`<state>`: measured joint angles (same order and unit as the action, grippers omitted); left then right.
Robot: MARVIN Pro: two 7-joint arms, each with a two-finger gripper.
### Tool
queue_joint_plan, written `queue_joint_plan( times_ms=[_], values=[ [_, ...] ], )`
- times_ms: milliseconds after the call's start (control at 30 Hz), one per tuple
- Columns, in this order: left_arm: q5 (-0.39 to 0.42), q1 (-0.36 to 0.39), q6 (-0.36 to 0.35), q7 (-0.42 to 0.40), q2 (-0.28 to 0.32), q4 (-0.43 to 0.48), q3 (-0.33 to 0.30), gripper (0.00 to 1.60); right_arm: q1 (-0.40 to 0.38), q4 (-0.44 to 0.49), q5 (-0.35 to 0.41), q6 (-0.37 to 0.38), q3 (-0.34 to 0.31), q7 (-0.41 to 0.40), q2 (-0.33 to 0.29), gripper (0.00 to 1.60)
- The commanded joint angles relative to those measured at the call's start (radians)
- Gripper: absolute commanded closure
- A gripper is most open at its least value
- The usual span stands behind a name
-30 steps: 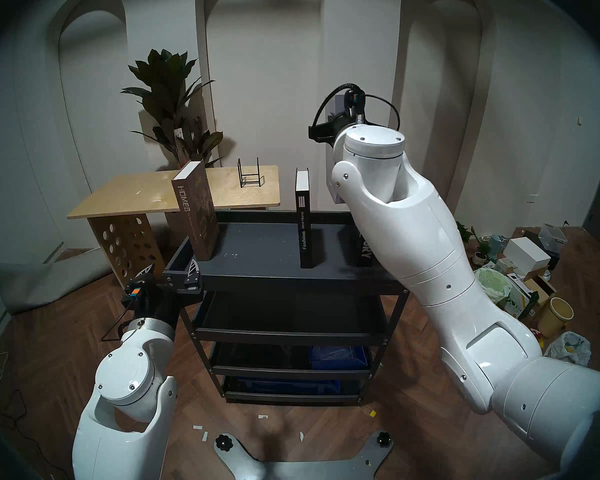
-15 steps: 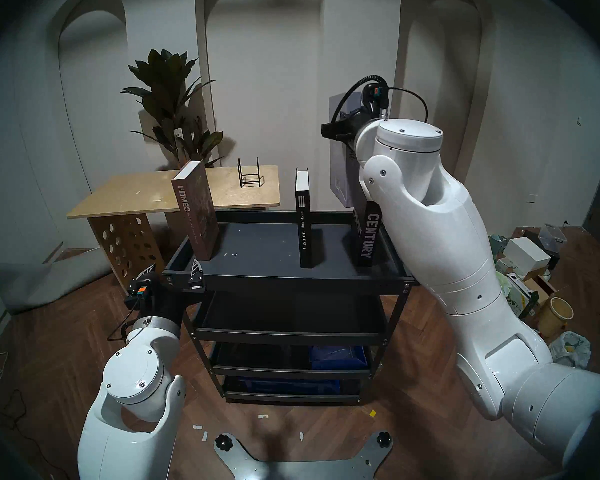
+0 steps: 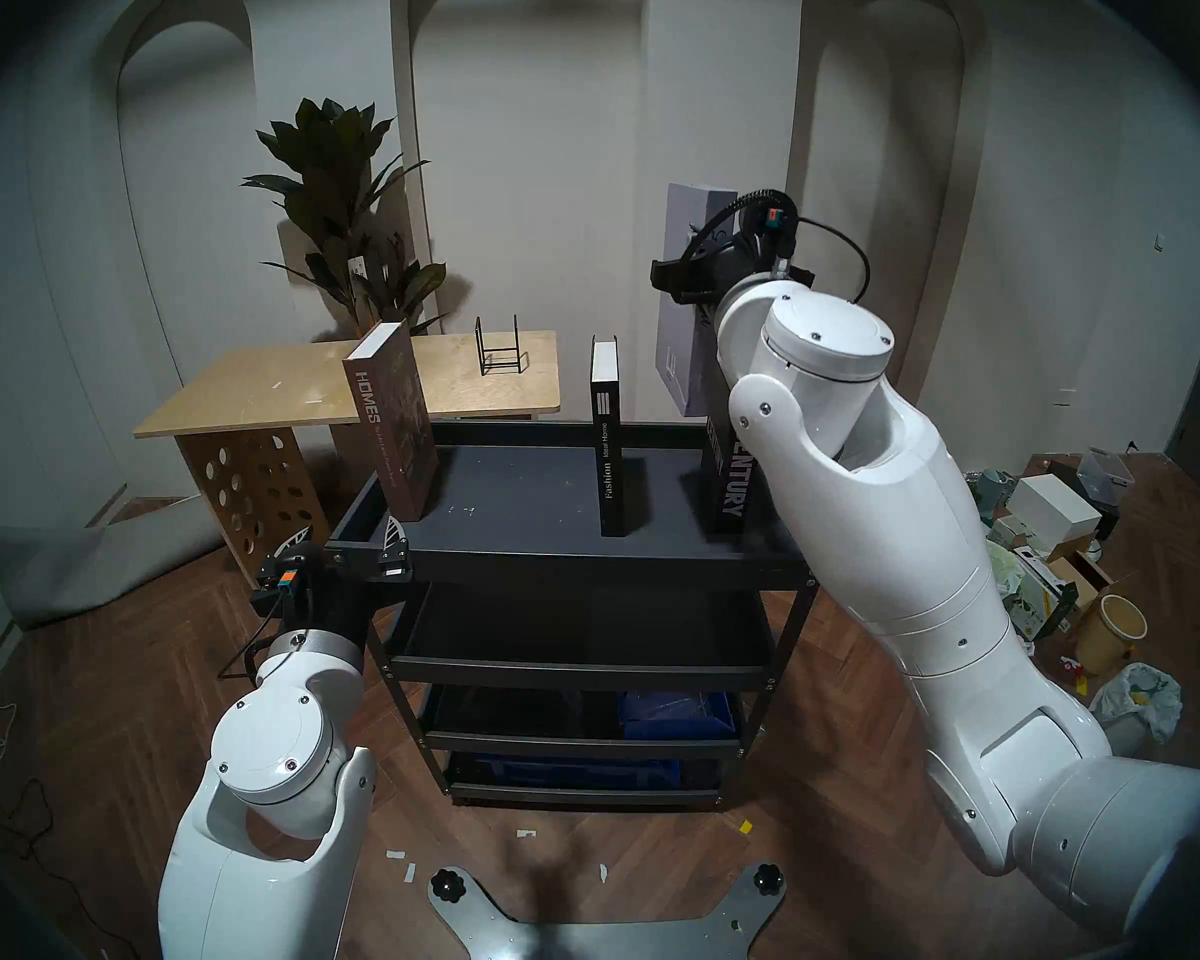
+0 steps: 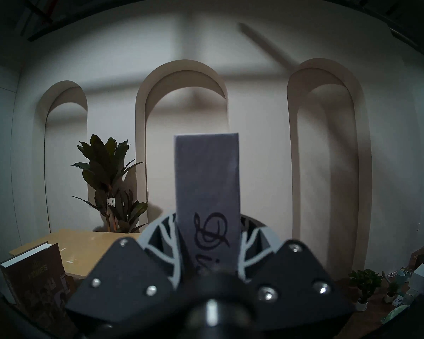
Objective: Sort the books onto the shelf by size, largest to the left
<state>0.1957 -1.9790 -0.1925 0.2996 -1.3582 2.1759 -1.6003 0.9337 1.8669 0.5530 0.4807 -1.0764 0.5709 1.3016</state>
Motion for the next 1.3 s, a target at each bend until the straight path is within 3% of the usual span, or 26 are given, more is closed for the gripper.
queue_joint_plan(
  times_ms=[0,300,500,867,1267],
  values=[
    [0.006,0.021,0.001,-0.008,0.006,0.004,-0.007,0.00,0.022,-0.012,-0.048,-0.113,0.025,0.007,0.013,1.60],
    [0.019,0.024,0.002,-0.018,0.007,-0.011,-0.019,0.00,0.042,-0.039,-0.112,-0.206,0.058,0.046,0.016,1.60],
    [0.027,0.028,0.002,-0.025,0.013,-0.021,-0.023,0.00,0.068,-0.084,-0.123,-0.307,0.074,0.035,0.017,1.60],
    [0.039,0.035,-0.003,-0.032,0.023,-0.038,-0.034,0.00,0.093,-0.171,-0.106,-0.380,0.092,0.034,0.037,1.60],
    [0.049,0.039,-0.001,-0.044,0.029,-0.046,-0.037,0.00,0.141,-0.201,-0.119,-0.454,0.105,0.023,0.033,1.60]
  ],
)
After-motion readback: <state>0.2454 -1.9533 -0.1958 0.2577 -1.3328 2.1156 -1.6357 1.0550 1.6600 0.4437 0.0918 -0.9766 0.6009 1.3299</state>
